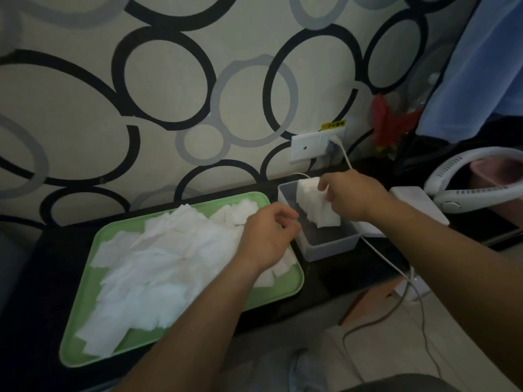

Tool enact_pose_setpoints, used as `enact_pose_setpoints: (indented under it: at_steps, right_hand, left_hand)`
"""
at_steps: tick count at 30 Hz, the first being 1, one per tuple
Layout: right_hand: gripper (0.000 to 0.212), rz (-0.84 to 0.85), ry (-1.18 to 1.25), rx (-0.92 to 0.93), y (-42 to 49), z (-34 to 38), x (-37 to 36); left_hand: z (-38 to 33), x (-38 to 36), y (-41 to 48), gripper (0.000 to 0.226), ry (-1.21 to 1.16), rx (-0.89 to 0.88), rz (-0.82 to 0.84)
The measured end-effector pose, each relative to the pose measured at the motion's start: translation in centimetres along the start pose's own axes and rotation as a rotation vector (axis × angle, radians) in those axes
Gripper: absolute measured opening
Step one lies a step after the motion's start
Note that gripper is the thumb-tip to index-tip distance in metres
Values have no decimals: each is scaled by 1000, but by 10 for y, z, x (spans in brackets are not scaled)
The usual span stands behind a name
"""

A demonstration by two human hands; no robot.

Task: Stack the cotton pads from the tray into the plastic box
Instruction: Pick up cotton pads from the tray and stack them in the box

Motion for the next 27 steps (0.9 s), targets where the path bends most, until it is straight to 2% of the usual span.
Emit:
enact_pose_setpoints:
  at_steps: [3, 6, 9, 12, 14, 16, 20, 27]
  right_hand:
    - [41, -51, 10, -3, -12, 9, 14]
    - [30, -122, 189, 63, -22, 33, 26]
    - [25, -47, 342, 199, -29, 72, 26]
    - [30, 141, 199, 292, -34, 105, 13]
    - [44, 272, 49, 278, -33, 118, -5]
    - [54, 326, -161, 239, -35, 126, -23]
    - [65, 210, -435, 258, -38, 133, -35]
    - [61, 172, -298, 259, -44, 126, -42]
  left_hand:
    - [5, 24, -6, 9, 2, -1, -75]
    - [14, 46, -15, 11, -2, 36, -138]
    - [24, 66, -22, 12, 14, 88, -188]
    - [30, 75, -28, 12, 41, 119, -206]
    - [31, 78, -31, 13, 43, 115, -198]
    - [31, 79, -35, 13, 39, 102, -189]
    - [31, 81, -39, 14, 40, 79, -169]
    - [32, 88, -45, 13, 20, 92, -166]
Point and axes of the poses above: each hand's wrist, its own y-axis towards the middle knuckle, its own x-axis out of the back of the hand, z = x × y, the point moved 2 cm from there along y, towards the middle knuckle, and after that the axes turned 9 degrees about z, right-handed, at the moved point
